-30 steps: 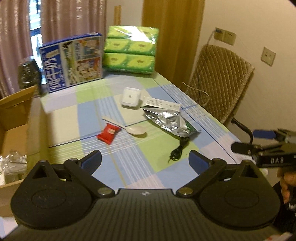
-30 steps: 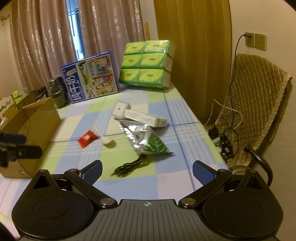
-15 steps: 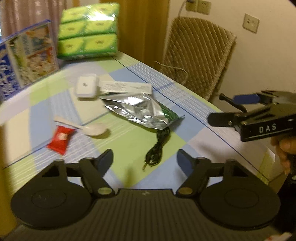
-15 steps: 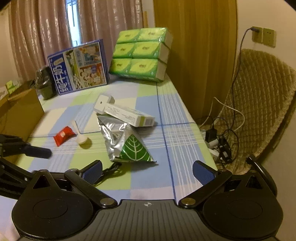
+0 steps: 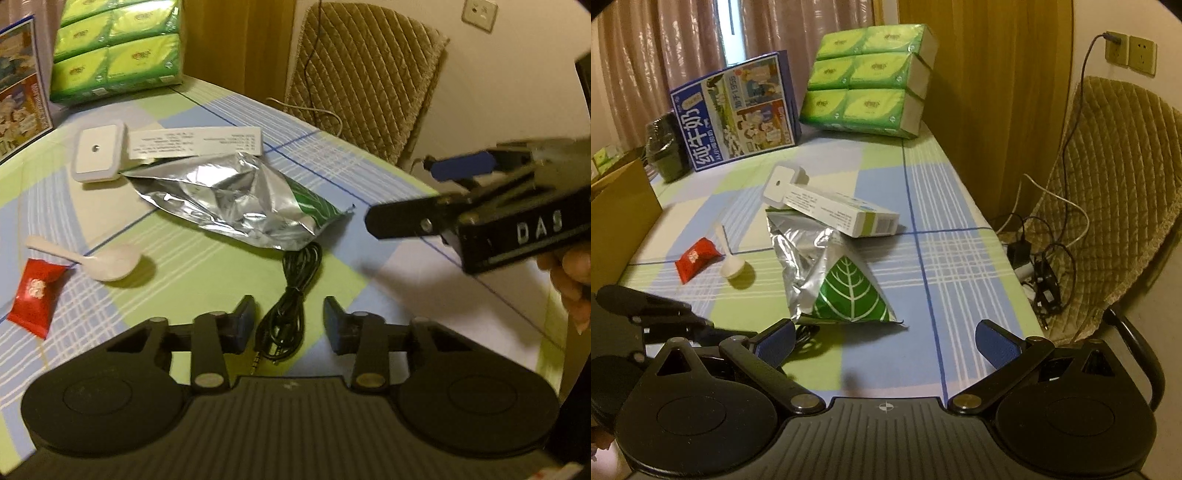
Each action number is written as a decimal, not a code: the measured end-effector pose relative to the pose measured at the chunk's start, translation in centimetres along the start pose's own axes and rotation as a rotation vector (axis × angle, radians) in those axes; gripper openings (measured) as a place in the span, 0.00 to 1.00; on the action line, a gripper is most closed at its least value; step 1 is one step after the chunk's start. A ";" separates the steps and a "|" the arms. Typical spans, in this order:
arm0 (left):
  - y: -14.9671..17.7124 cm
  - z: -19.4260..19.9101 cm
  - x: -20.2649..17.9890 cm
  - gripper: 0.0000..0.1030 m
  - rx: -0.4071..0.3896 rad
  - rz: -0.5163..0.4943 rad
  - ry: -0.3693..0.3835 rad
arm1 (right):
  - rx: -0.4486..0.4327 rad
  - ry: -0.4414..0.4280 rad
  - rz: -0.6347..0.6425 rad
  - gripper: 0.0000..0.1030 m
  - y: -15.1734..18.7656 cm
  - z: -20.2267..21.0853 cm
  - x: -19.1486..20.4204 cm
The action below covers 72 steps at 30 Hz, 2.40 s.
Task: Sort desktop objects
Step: 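Grasp the black cable with the left gripper while the right grasps the silver foil bag, then lift the black cable with the left gripper while the right lifts the foil bag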
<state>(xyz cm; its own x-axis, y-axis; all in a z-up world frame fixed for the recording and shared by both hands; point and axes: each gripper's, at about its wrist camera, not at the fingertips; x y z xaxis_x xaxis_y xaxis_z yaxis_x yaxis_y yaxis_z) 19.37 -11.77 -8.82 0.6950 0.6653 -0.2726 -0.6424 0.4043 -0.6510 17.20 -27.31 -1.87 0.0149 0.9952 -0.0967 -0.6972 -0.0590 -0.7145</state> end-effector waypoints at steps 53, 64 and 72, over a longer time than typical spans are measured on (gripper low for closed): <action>5.3 7.2 3.2 0.16 -0.003 0.217 -0.142 | 0.215 -0.116 0.172 0.50 2.2 -0.1 8.2; 4.5 5.8 3.1 0.23 -0.006 0.131 -0.181 | 0.170 -0.114 0.203 0.61 3.0 -0.7 8.3; 4.4 6.0 3.3 0.09 0.013 0.121 -0.173 | 0.174 -0.111 0.223 0.71 3.0 -1.3 8.7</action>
<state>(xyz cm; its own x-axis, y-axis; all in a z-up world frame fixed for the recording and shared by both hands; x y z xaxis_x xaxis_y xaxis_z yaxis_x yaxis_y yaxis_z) 16.90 -4.03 -8.36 0.5472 0.8070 -0.2221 -0.7228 0.3219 -0.6115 16.19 -18.97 -5.75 -0.2241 0.9621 -0.1551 -0.7867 -0.2725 -0.5540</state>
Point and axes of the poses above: each gripper's, at about its wrist camera, not at the fingertips, and z roughly against the way its jaws point, x to its left, y to its underside, and after that the axes turned 15 degrees about y, right-handed
